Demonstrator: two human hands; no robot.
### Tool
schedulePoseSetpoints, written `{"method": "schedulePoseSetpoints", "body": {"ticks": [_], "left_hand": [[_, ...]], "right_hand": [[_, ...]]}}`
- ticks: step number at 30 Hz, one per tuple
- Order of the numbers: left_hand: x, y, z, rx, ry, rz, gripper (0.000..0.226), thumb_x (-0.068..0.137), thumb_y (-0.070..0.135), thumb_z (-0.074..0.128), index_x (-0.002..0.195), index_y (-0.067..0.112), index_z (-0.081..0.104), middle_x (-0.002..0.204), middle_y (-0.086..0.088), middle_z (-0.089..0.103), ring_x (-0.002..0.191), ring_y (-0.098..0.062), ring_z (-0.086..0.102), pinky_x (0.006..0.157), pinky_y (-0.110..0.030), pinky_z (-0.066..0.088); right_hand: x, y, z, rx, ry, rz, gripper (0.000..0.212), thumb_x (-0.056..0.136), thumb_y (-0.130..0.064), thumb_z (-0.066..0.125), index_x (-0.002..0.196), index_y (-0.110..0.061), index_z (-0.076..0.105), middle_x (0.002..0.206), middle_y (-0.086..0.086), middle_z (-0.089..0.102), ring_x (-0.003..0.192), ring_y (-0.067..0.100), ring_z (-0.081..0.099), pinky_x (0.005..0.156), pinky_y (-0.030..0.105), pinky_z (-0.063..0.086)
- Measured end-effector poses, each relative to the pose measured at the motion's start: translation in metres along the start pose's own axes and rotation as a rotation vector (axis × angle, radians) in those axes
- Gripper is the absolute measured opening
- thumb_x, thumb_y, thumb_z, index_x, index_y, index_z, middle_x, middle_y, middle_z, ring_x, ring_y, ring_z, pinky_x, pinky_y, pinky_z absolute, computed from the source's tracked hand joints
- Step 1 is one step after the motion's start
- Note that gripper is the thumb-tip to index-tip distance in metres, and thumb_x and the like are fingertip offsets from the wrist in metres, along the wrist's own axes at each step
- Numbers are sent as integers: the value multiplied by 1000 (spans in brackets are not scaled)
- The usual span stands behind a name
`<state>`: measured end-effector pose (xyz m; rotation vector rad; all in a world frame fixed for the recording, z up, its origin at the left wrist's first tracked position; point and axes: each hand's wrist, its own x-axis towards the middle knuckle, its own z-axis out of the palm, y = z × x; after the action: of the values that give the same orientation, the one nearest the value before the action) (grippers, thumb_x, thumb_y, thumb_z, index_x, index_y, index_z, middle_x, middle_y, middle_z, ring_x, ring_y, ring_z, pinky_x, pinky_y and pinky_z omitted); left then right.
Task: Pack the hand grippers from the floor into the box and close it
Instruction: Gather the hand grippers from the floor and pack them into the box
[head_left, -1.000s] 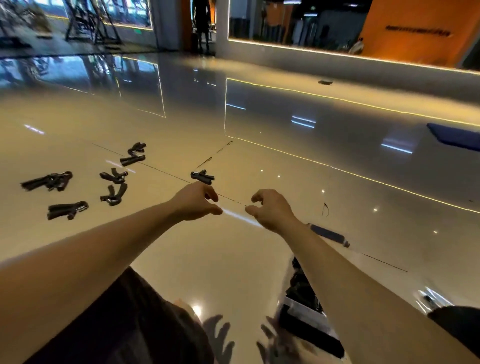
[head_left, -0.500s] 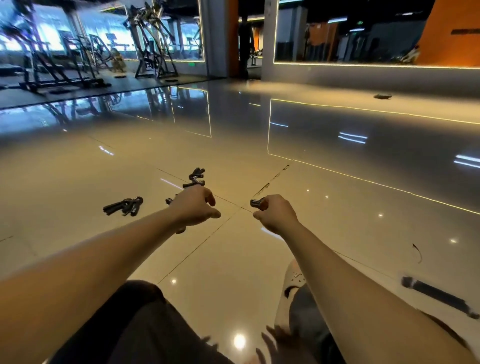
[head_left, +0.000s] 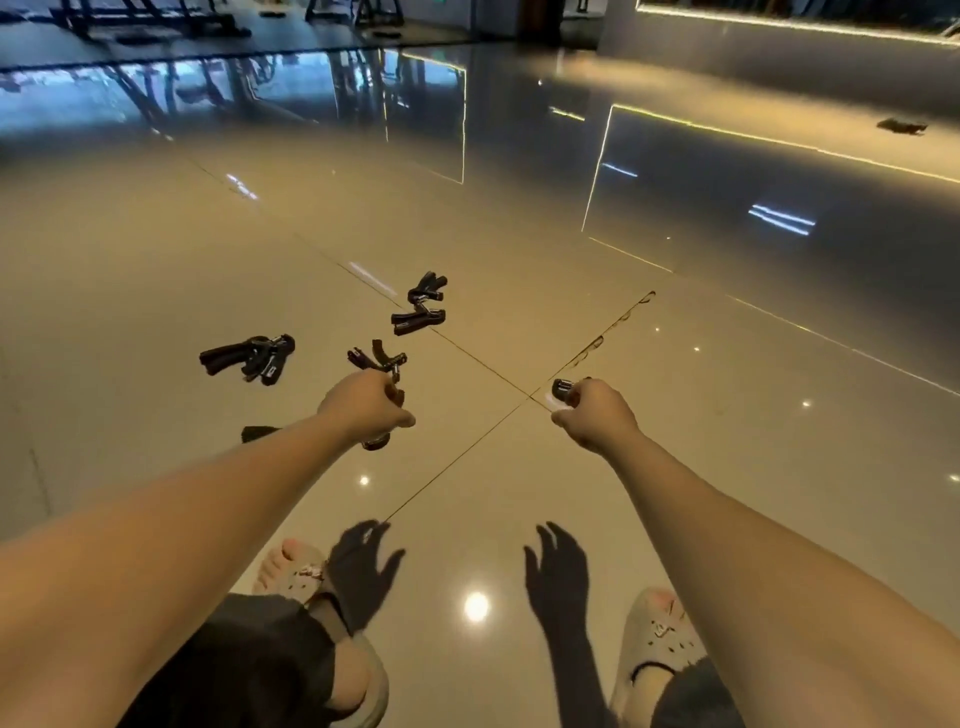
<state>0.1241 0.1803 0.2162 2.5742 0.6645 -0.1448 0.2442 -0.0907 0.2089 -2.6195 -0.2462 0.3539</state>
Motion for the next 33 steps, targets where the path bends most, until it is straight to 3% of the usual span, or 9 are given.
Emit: {"method": "schedulePoseSetpoints", "body": {"ticks": [6, 12, 18, 23, 29, 33], "left_hand": [[97, -31, 62, -63, -59, -160, 66, 80, 45, 80, 132, 11, 57, 120, -9, 64, 104, -28, 63, 89, -41, 55], [173, -57, 127, -39, -132, -251, 92, 76, 54, 80, 149, 14, 41, 141, -15, 51, 125, -35, 54, 99, -48, 51], [227, -70, 173, 91, -131, -275, 91, 75, 54, 79, 148, 16, 40, 143, -17, 44, 130, -38, 45, 104, -52, 45], [239, -80, 199, 201, -36, -298, 103, 77, 58, 74, 157, 20, 21, 155, -26, 28, 145, -42, 22, 118, -52, 23], [245, -76, 210, 188, -27, -311, 107, 78, 62, 70, 160, 21, 15, 161, -21, 22, 149, -45, 7, 122, -55, 12], [241, -69, 215, 178, -27, -284, 105, 79, 65, 66, 160, 23, 14, 160, -19, 23, 150, -43, 6, 120, -56, 12]], "right_hand": [[108, 32, 50, -20, -68, 65, 55, 93, -30, 68, 143, -12, 52, 137, 9, 60, 119, 31, 60, 87, 35, 47], [197, 62, 100, -142, -122, 74, 66, 90, -32, 72, 145, -8, 45, 141, 14, 50, 120, 35, 57, 87, 41, 48], [270, 91, 141, -269, -144, 114, 87, 79, -46, 82, 144, -6, 40, 143, 16, 48, 133, 37, 43, 103, 52, 45], [297, 120, 164, -363, -55, 170, 106, 79, -60, 74, 153, -4, 24, 154, 19, 37, 143, 37, 31, 115, 56, 28], [299, 110, 175, -387, 25, 177, 74, 85, -47, 71, 139, -3, 46, 137, 20, 52, 129, 38, 46, 109, 50, 35], [277, 94, 188, -400, 61, 53, 44, 87, -27, 71, 123, -4, 58, 121, 17, 59, 114, 37, 51, 92, 45, 41]]}}
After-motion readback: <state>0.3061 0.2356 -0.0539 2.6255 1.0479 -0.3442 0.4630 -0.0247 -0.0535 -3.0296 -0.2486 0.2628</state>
